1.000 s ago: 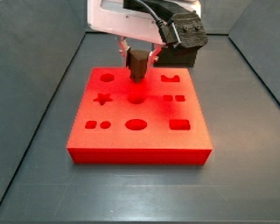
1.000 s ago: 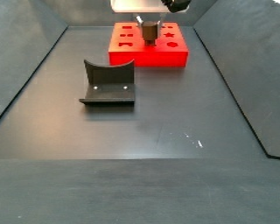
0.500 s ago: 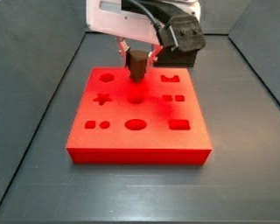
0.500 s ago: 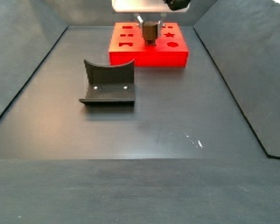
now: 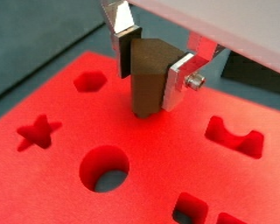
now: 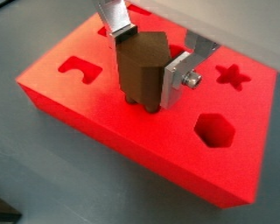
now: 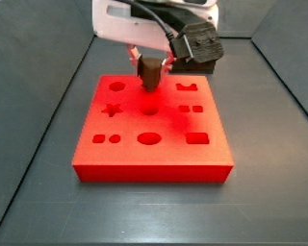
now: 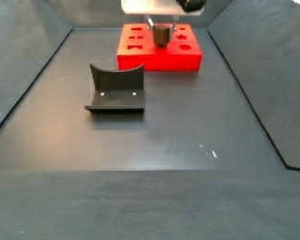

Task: Insert the 3 prong object.

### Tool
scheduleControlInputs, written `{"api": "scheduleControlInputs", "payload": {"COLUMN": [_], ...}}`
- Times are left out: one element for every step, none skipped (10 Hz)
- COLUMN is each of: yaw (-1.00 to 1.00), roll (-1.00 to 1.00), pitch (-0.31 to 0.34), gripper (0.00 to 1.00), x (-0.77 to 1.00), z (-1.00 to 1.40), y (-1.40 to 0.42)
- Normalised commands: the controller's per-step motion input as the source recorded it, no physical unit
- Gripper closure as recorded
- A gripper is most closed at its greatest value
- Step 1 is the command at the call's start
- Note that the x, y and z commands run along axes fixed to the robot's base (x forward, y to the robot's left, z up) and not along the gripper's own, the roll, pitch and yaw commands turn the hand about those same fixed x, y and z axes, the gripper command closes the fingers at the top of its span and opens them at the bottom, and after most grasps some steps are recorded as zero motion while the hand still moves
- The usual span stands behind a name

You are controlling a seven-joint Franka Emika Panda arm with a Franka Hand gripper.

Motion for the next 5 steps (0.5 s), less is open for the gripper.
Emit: {"api": "scheduleControlInputs", "payload": {"yaw": [0.03,0.0,0.0,0.0,0.0], "roll": [-0.19,-0.1,-0.04,0.0,0.0], "pitch": [-0.107,-0.134,-0.131,0.0,0.0], "gripper": [1.0,1.0,1.0,1.0,1.0], "x": [-0.03,-0.13,-0.14,0.0,0.0], "z": [-0.29,-0.52,-0.54,-0.08,0.0], "y": [0.07,0.0,0.0,0.0,0.0]}}
